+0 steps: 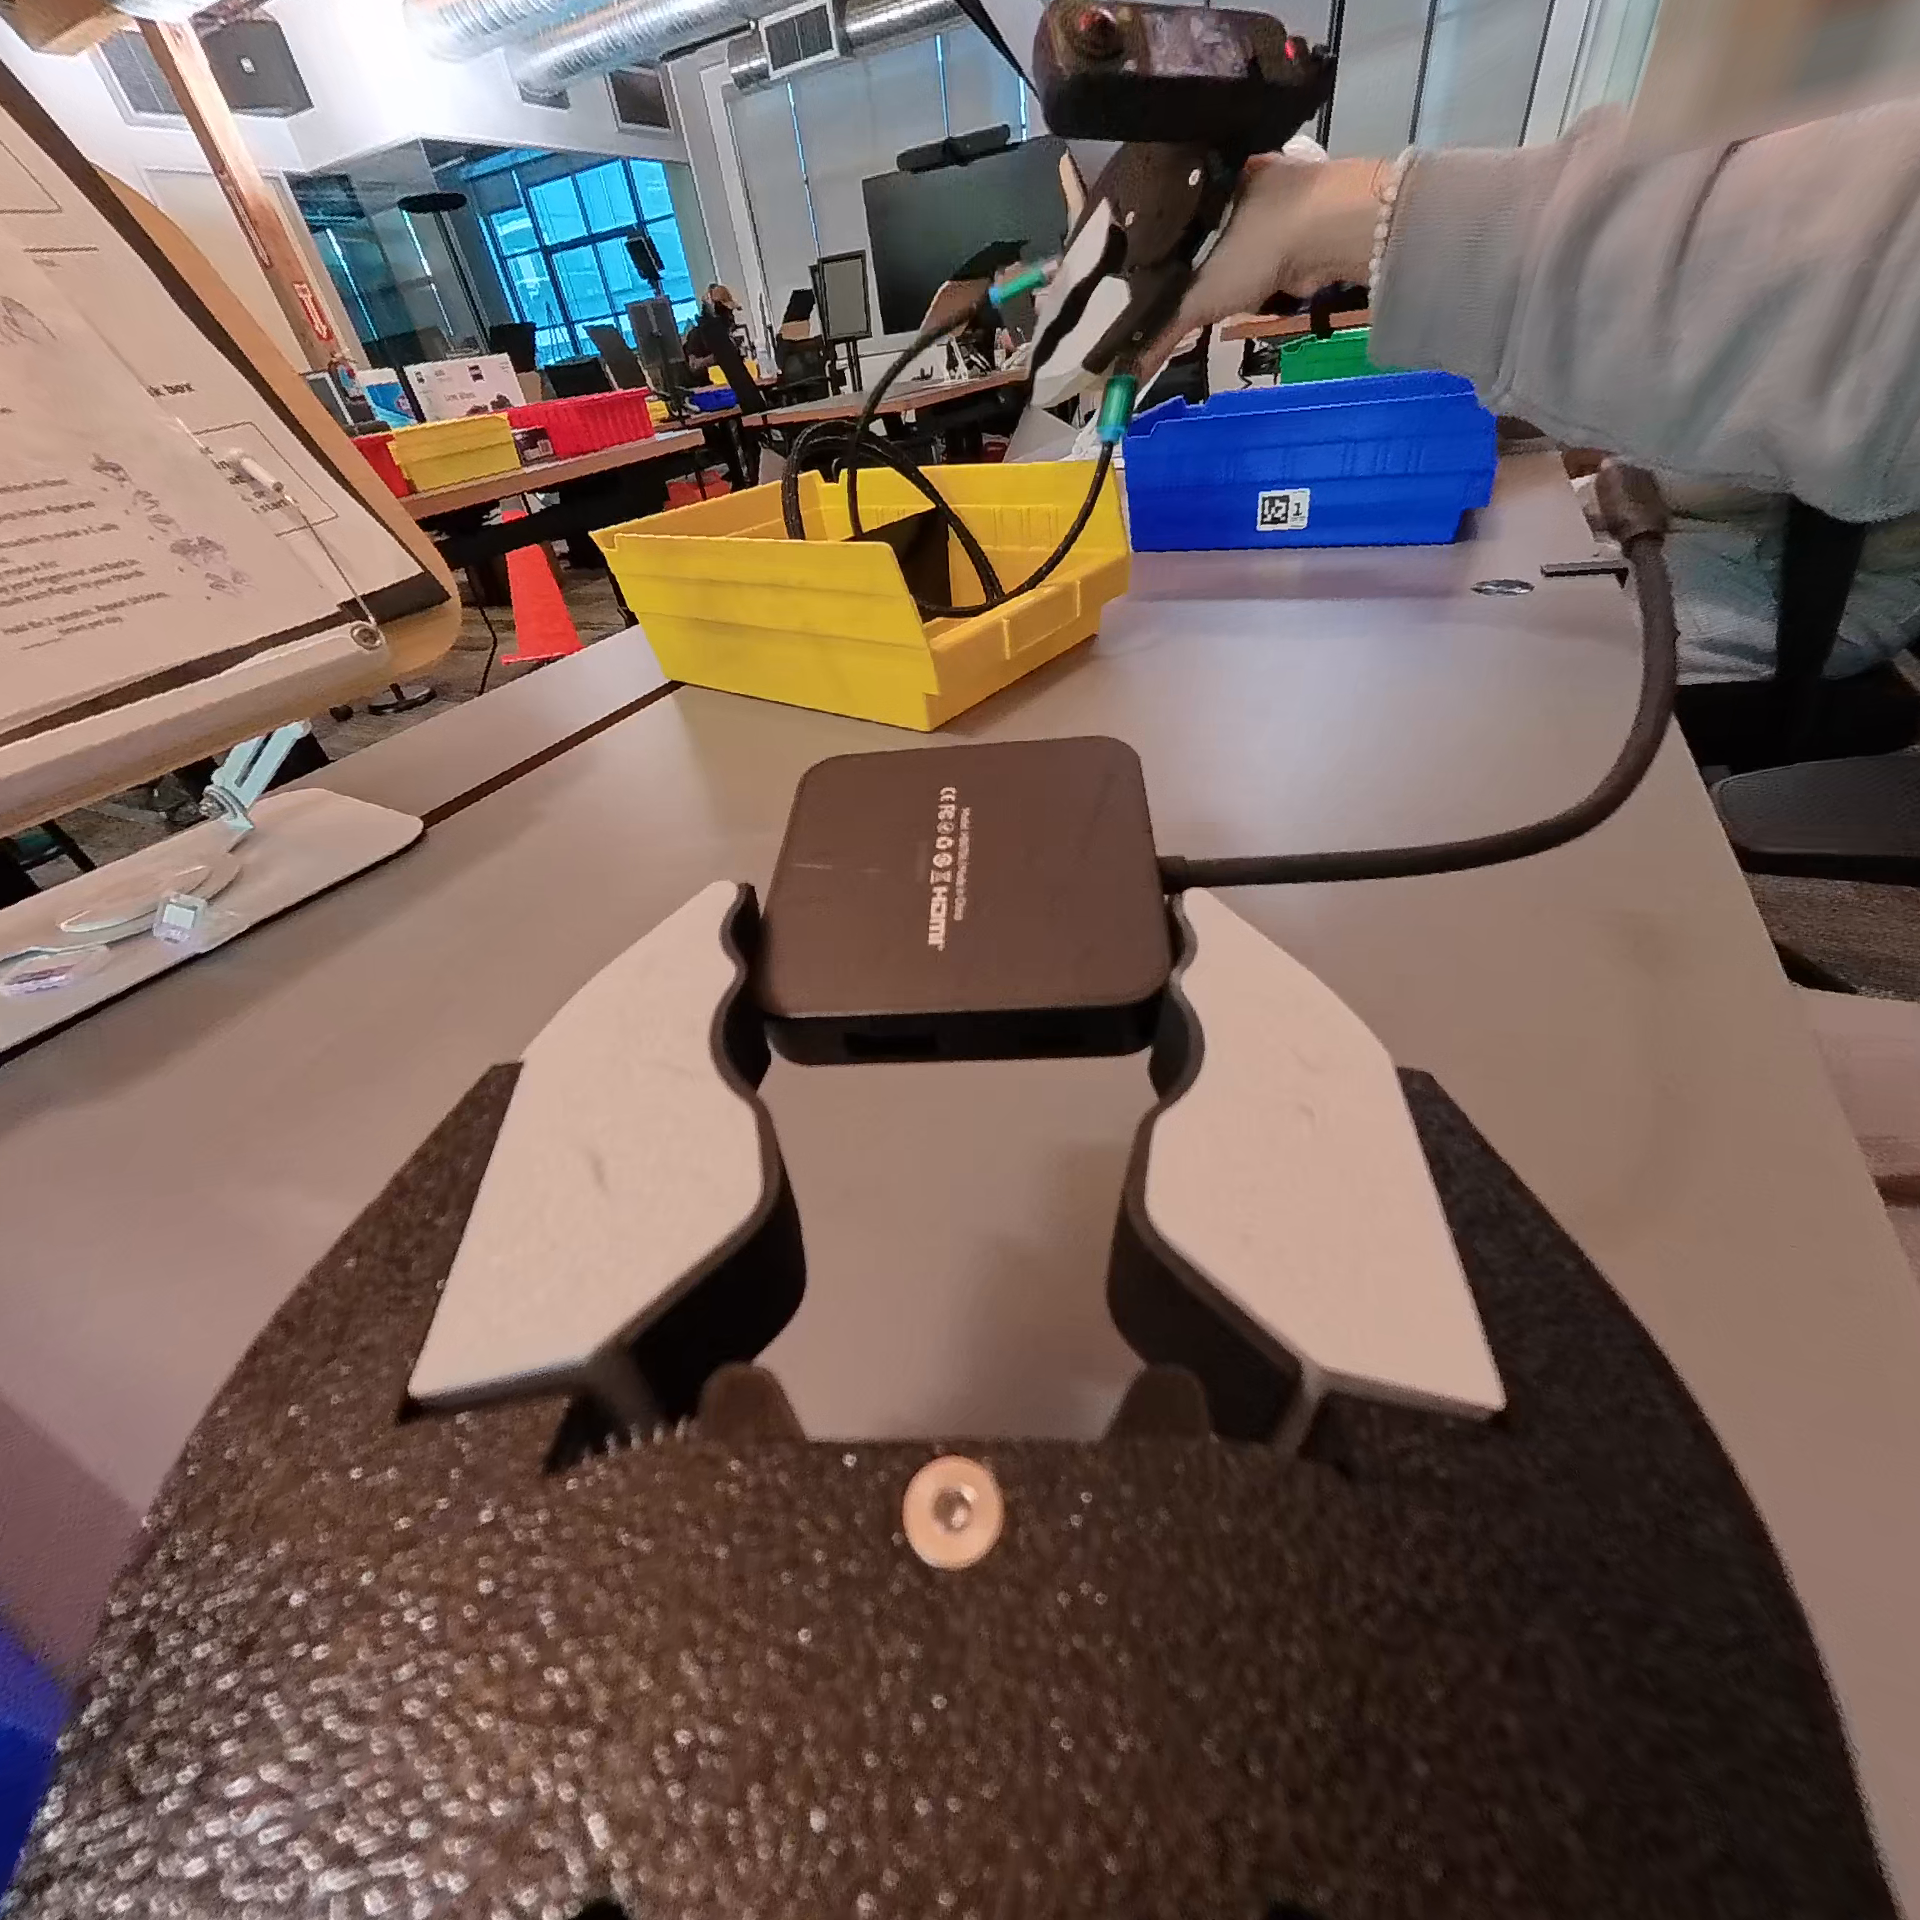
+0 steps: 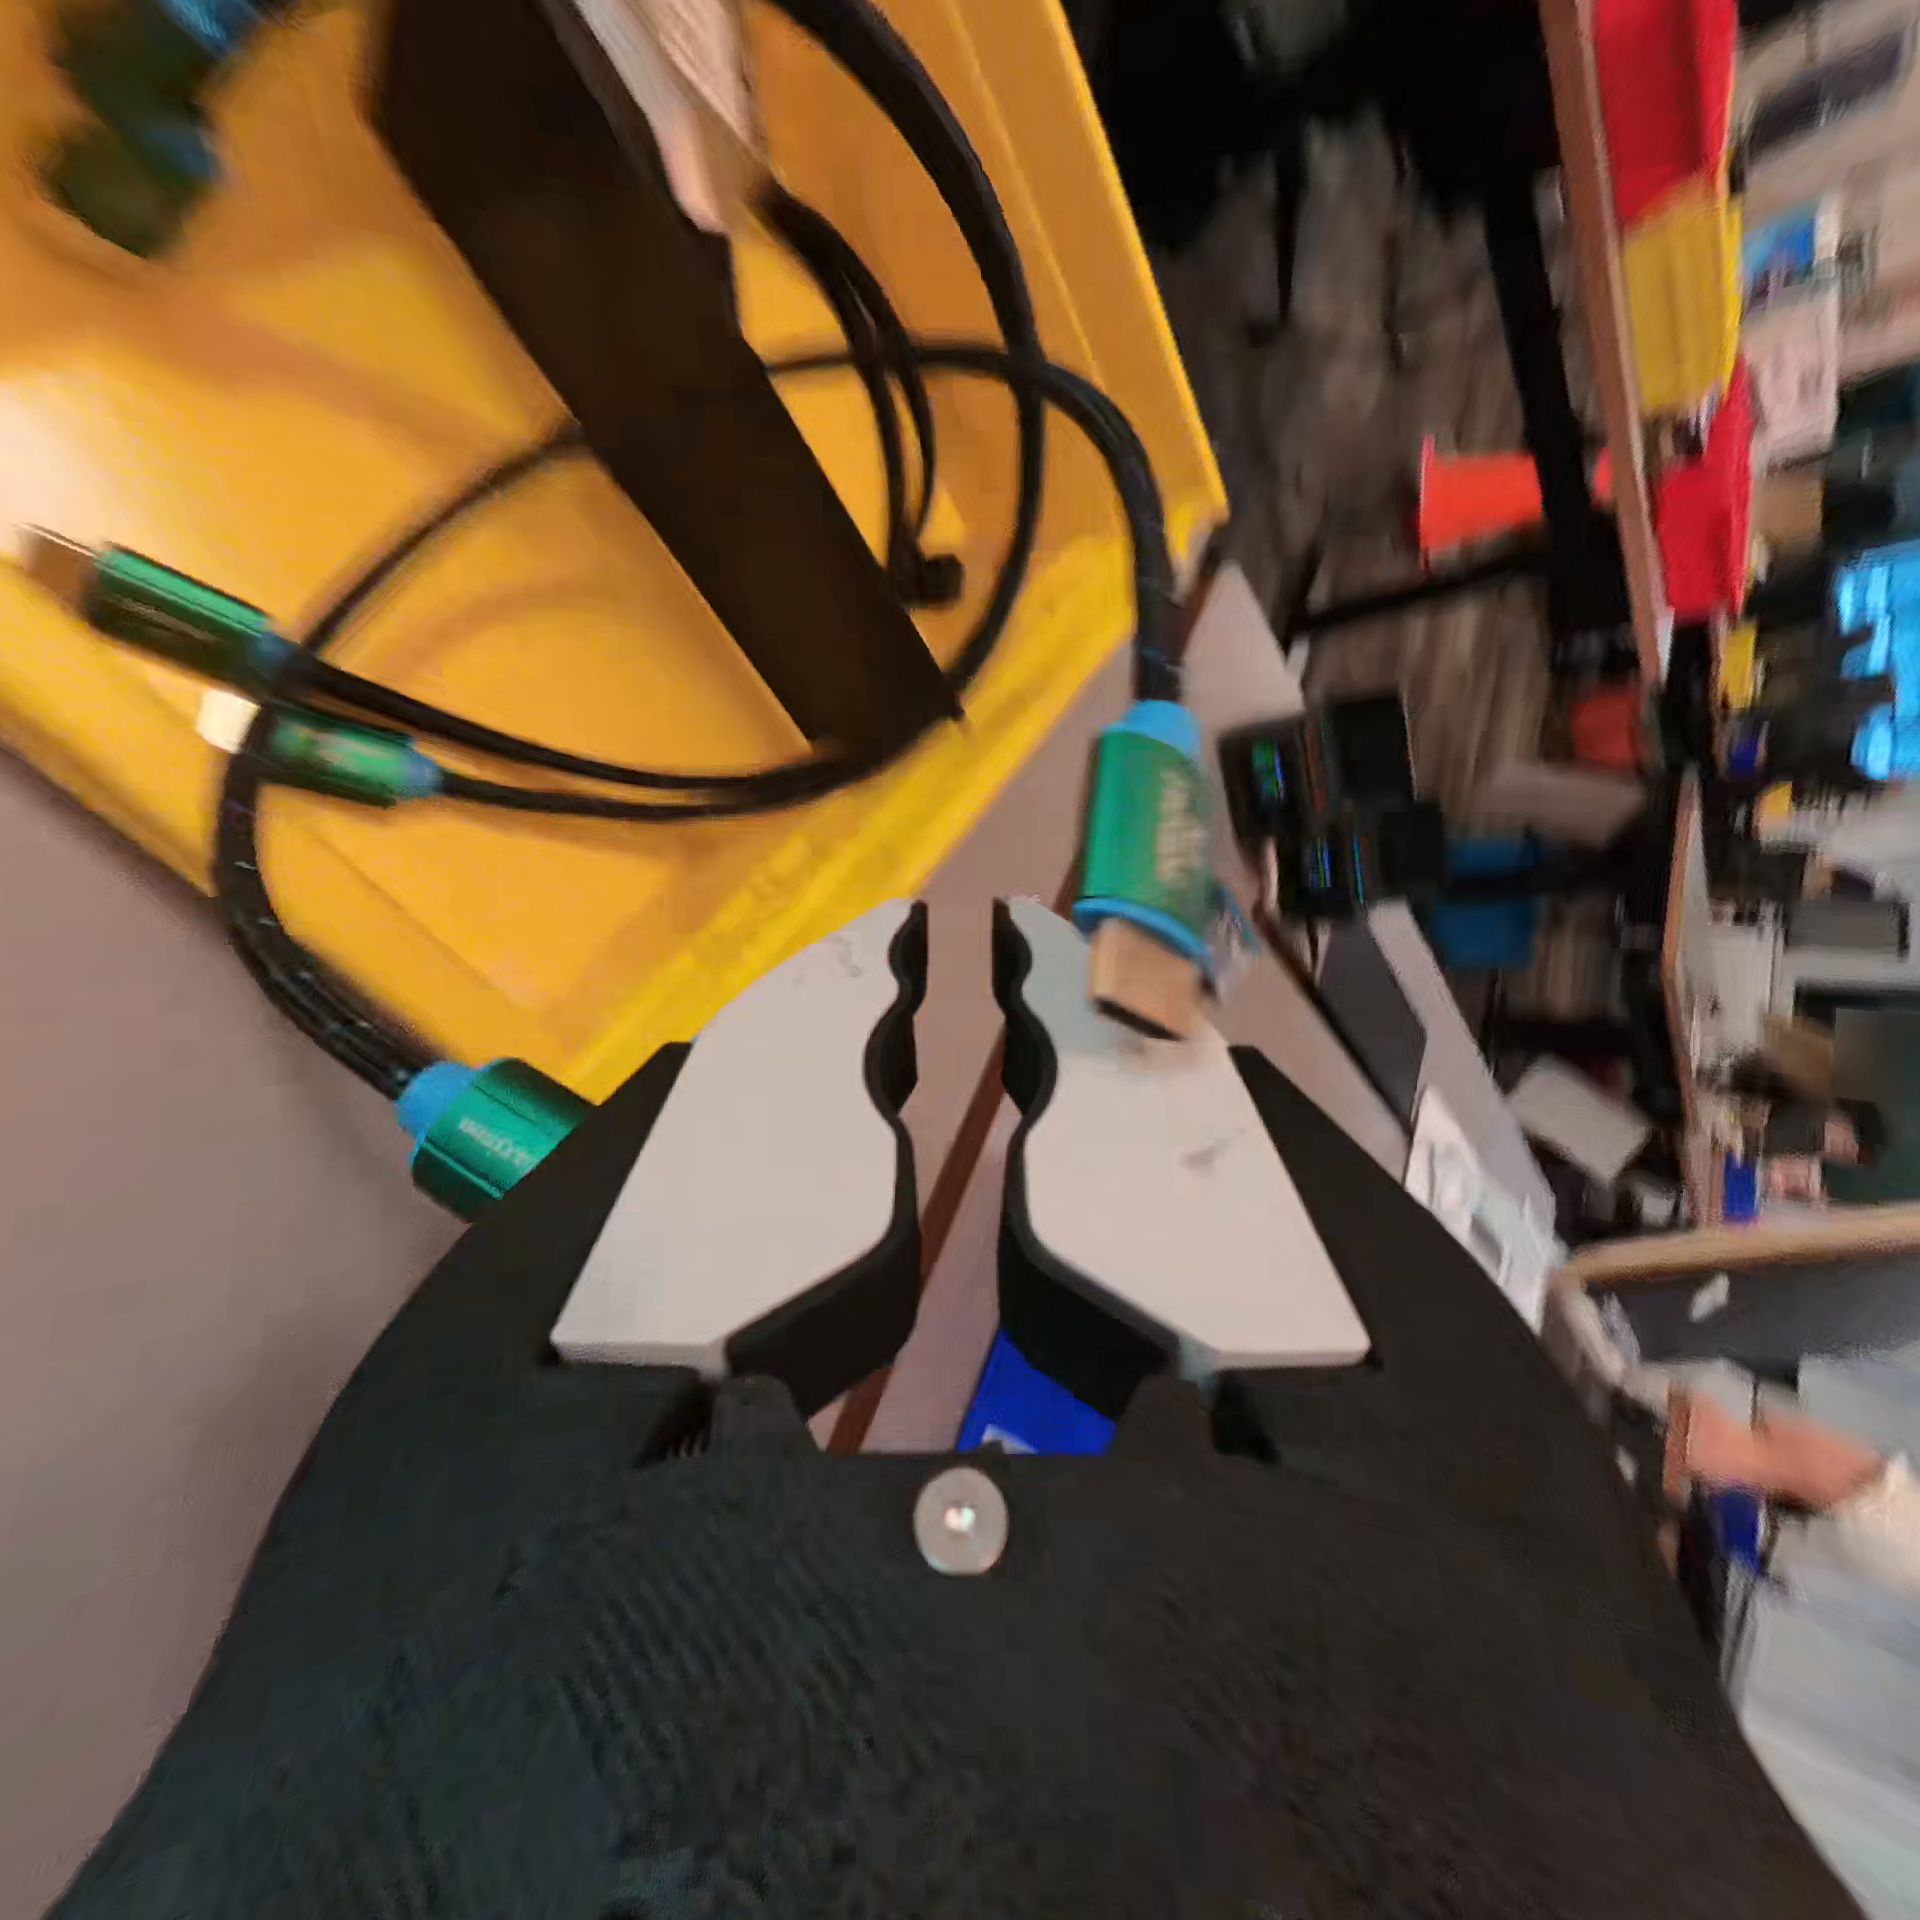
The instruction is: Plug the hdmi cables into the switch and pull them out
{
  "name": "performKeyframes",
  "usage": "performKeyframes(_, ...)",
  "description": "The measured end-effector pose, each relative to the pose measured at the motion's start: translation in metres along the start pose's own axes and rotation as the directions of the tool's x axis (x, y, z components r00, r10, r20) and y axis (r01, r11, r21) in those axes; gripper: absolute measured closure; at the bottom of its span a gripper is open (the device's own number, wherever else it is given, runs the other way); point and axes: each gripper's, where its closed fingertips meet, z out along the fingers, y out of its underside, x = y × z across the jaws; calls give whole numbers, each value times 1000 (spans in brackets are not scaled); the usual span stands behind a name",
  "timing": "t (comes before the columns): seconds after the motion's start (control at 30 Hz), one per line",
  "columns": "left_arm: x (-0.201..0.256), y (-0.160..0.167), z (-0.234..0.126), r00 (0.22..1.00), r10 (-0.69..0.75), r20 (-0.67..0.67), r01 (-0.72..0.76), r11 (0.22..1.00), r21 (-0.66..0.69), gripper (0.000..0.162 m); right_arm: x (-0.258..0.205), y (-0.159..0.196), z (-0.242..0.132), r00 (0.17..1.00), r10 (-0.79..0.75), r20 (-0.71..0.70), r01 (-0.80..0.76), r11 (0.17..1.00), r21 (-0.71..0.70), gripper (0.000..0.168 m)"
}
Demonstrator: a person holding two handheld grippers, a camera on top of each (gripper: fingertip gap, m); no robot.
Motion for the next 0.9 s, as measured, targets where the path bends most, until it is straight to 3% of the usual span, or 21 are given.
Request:
performKeyframes(0.03, 0, 0, 0, 1000, -1, -2, 1, 1000, 2, 90, 3, 14, 0, 998, 55, 12, -54, 996, -64, 154)
performKeyframes(0.13, 1, -1, 0, 1000, -2, -6, 2, 1000, 5, 90, 1, 36, -7, 970, 224, 96, -212, 970, -114, 143)
performKeyframes(0.2, 2, -1, 1, 1000, -3, -9, 3, 1000, 5, 90, -7, 43, -18, 958, 232, 169, -218, 971, -101, 132)
performKeyframes(0.3, 3, -1, 2, 1000, -7, -17, 7, 1000, 9, 90, -29, 46, -40, 946, 138, 295, -126, 990, -58, 111)
performKeyframes(0.4, 5, -1, 4, 1000, -8, -25, 9, 1000, 9, 90, -67, 34, -56, 915, 20, 404, -32, 999, 22, 113)
performKeyframes(0.53, 8, -1, 7, 999, -4, -35, 4, 1000, 3, 90, -125, 7, -50, 915, -134, 380, 82, 985, 149, 114)
performKeyframes(0.6, 9, -1, 8, 999, -3, -37, 3, 1000, -1, 90, -142, -16, -39, 931, -61, 359, -18, 977, 211, 115)
performKeyframes(0.67, 11, -1, 9, 999, -3, -41, 3, 1000, -2, 90, -131, -36, -28, 944, 138, 301, -215, 946, 241, 117)
performKeyframes(0.7, 11, -1, 9, 999, -4, -40, 3, 1000, -2, 90, -126, -43, -22, 912, 262, 316, -342, 911, 231, 115)
performKeyframes(0.8, 11, -2, 9, 999, -7, -44, 8, 1000, 4, 90, -120, -38, 8, 809, 472, 350, -518, 854, 48, 100)
performKeyframes(0.87, 11, -2, 9, 999, -10, -45, 10, 1000, 8, 90, -132, -52, 14, 726, 502, 471, -581, 813, 30, 134)
performKeyframes(0.9, 11, -2, 9, 999, -11, -47, 11, 1000, 8, 90, -136, -54, 18, 698, 519, 493, -596, 803, -2, 140)
